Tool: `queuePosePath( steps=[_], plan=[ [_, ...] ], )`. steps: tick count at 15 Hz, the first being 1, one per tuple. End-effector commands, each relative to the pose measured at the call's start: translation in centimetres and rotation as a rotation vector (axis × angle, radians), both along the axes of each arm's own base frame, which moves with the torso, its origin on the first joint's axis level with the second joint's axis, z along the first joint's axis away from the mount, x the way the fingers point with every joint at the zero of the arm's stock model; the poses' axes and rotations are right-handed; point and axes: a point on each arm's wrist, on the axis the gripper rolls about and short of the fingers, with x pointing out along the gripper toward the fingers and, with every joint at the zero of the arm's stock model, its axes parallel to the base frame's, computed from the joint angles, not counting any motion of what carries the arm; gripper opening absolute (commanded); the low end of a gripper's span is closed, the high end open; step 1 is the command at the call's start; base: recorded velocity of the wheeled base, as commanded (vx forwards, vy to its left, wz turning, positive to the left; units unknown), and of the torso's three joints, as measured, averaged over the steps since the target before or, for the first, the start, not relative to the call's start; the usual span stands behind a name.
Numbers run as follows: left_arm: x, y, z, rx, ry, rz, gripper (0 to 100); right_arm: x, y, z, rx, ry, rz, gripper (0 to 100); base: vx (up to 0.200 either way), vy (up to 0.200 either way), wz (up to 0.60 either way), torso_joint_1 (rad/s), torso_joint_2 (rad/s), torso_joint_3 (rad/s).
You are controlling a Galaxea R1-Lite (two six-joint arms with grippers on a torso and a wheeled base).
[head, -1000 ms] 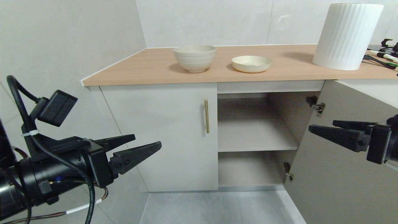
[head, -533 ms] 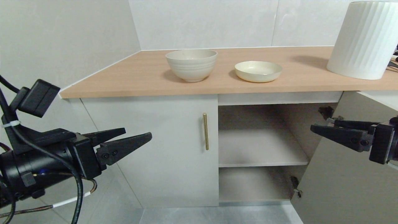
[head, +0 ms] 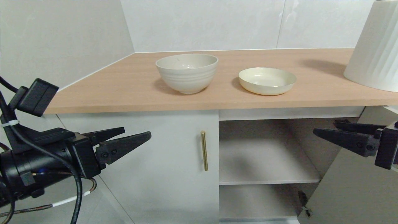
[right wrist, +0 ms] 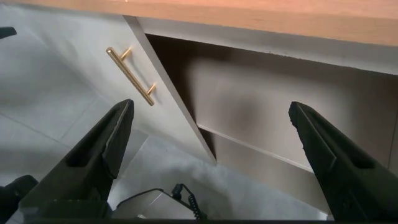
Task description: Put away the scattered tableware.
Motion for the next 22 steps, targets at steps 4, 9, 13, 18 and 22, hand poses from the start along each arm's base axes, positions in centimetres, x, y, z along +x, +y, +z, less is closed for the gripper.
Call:
queuePosePath(
  steps=[4, 9, 13, 18, 22],
  plan=[
    [0.04, -0.01, -0.01, -0.001, 0.003, 0.002, 100, -0.25, -0.12, -0.03, 0.003, -0.012, 0.003, 100, 0.000, 0.000, 0.00, 0.000, 0.00, 0.000],
    [0.10, -0.04, -0.09, 0.002, 0.008, 0.000, 100, -0.10, -0.05, -0.29, -0.015, -0.022, 0.005, 100, 0.000, 0.000, 0.00, 0.014, -0.07, -0.060],
    [0.07, -0.02, -0.07, 0.001, 0.007, 0.000, 100, -0.03, -0.02, -0.38, -0.019, -0.019, 0.004, 100, 0.000, 0.000, 0.00, 0.106, -0.34, -0.301],
    [0.15, -0.06, 0.01, -0.029, 0.028, 0.004, 100, 0.10, -0.04, -0.45, -0.020, -0.014, -0.002, 100, 0.000, 0.000, 0.00, 0.144, -0.49, -0.304],
    [0.15, -0.06, 0.00, -0.028, 0.029, 0.006, 100, 0.31, 0.06, -0.60, -0.024, -0.006, -0.002, 100, 0.000, 0.000, 0.00, 0.183, -0.47, -0.294]
  ],
)
